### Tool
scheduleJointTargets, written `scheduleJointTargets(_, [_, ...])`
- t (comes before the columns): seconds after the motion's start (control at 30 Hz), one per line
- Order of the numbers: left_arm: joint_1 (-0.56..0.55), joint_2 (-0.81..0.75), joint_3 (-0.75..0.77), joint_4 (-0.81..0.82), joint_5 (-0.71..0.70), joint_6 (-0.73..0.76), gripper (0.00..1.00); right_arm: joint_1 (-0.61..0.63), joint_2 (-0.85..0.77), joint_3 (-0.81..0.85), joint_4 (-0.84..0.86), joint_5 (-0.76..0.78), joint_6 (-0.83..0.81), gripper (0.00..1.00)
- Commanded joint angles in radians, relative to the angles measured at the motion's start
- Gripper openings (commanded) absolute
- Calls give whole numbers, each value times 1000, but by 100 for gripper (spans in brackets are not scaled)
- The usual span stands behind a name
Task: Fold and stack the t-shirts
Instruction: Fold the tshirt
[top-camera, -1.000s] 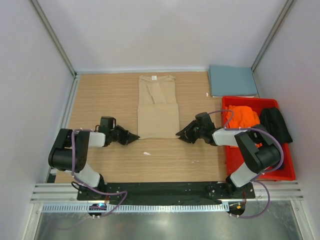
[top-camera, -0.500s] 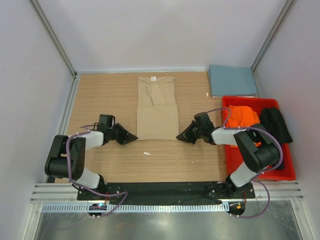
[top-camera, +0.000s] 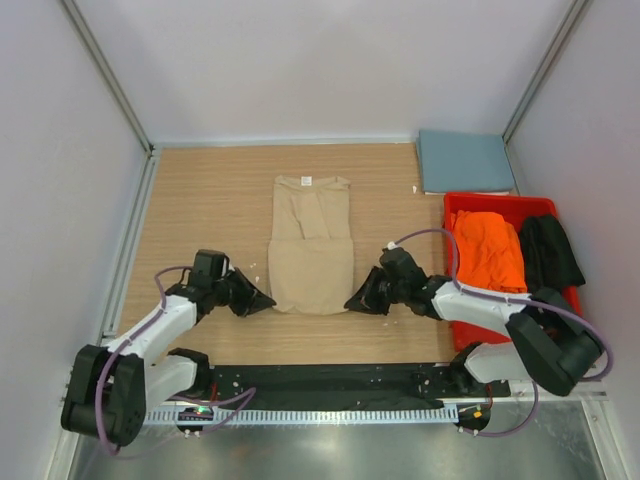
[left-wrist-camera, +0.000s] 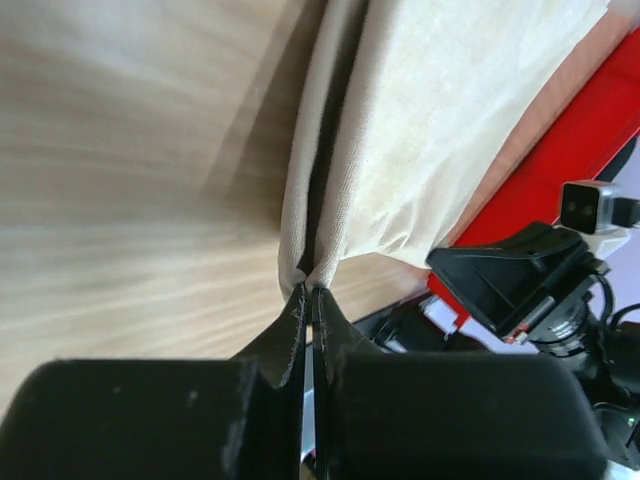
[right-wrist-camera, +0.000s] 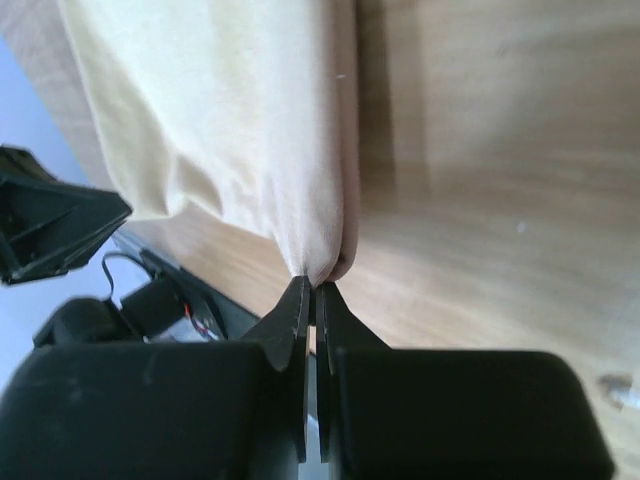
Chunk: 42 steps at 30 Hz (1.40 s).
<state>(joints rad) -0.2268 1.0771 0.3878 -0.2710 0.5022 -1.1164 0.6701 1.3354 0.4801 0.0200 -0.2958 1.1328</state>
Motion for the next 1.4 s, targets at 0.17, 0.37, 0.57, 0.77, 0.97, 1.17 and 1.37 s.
scheduleJointTargets(0.17, [-68,-138,-15,-304,-28,33,0,105,-272,-124,-186,-17,41,1])
scheduleJointTargets(0.37, [-82,-293,-7,-424,-31,-19,0,167,-416,-207,-250,-57,87,2])
scheduleJointTargets(0.57, [-80,-330,171,-493,-47,-14,0,154,-394,-72,-380,-74,-23,1])
scheduleJointTargets(0.77, [-71,-33,448,-429,-77,81,0,-64,-219,233,-626,-173,-316,1])
scheduleJointTargets(0.97, [-43,272,733,-318,-48,75,0,-233,80,616,-746,-270,-487,1])
scheduleJointTargets(1.17, [3,541,1020,-290,-18,96,0,-296,271,849,-772,-322,-525,1])
scheduleJointTargets(1.37, [14,719,1183,-252,58,78,0,-377,392,959,-790,-354,-550,1])
